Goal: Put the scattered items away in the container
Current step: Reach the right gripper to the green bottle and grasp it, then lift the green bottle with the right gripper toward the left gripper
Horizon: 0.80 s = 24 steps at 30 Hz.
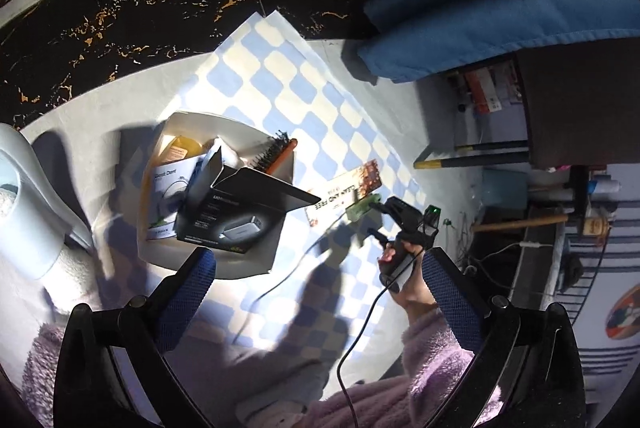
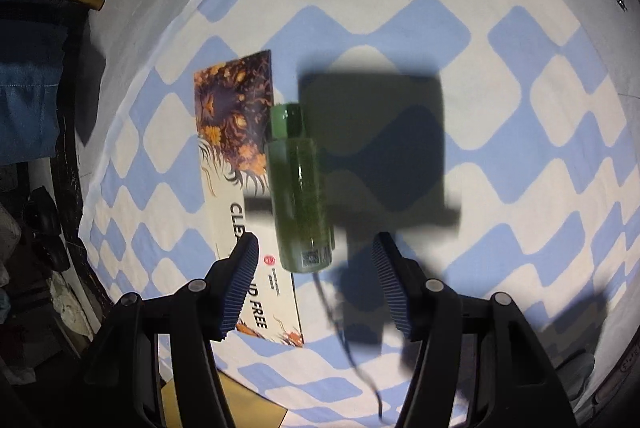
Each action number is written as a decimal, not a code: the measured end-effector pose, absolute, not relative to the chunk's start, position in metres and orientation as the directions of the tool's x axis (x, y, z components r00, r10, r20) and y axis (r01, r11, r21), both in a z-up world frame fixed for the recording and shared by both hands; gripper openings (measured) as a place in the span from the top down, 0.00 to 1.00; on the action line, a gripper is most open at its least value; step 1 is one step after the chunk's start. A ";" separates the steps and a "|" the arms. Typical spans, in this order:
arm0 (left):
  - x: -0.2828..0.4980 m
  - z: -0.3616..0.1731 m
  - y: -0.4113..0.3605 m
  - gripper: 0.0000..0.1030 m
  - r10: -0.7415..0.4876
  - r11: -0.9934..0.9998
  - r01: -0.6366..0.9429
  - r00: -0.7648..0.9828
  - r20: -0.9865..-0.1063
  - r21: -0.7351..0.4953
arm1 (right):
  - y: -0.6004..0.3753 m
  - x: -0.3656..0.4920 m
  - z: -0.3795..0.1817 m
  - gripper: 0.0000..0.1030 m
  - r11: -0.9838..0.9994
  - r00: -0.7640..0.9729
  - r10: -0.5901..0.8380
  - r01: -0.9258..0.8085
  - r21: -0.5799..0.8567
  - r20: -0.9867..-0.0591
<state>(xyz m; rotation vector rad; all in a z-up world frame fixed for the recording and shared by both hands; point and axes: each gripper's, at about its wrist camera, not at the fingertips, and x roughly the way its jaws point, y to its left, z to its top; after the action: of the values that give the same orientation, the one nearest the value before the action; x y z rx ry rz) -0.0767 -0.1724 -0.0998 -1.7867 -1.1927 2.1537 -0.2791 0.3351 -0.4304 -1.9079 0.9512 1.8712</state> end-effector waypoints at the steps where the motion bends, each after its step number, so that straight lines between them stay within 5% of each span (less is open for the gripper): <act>1: -0.078 -0.100 -0.171 0.00 0.528 -0.694 0.388 -0.298 -0.796 -0.606 | 0.334 -0.281 -0.432 0.41 -0.742 -0.073 -0.233 -0.631 0.226 -0.970; 6: -0.079 -0.105 -0.175 0.00 0.610 -0.592 0.423 -0.322 -0.724 -0.686 | 0.323 -0.281 -0.455 0.43 -0.774 -0.025 -0.224 -0.603 0.194 -0.974; 8: -0.078 -0.108 -0.180 0.00 0.606 -0.581 0.440 -0.328 -0.725 -0.685 | 0.322 -0.273 -0.463 0.62 -0.765 -0.017 -0.232 -0.614 0.193 -0.973; 10: -0.078 -0.113 -0.183 0.00 0.619 -0.556 0.449 -0.339 -0.709 -0.700 | 0.319 -0.270 -0.461 0.63 -0.797 0.005 -0.180 -0.586 0.143 -0.984; 15: -0.073 -0.138 -0.179 0.00 0.766 -0.291 0.441 -0.425 -0.483 -0.849 | 0.311 -0.259 -0.439 0.65 -0.853 0.014 -0.169 -0.502 0.139 -0.985; 24: -0.060 -0.176 -0.145 0.00 0.765 -0.449 0.637 -0.088 -0.638 -0.626 | 0.290 -0.205 -0.370 0.66 -0.748 0.013 -0.485 -0.525 0.406 -0.875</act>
<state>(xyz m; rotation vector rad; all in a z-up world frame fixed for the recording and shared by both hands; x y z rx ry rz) -0.0603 -0.1452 -0.1761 -2.0340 -1.5762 1.5785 -0.2050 0.2896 -0.3699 -2.2120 1.1030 1.8842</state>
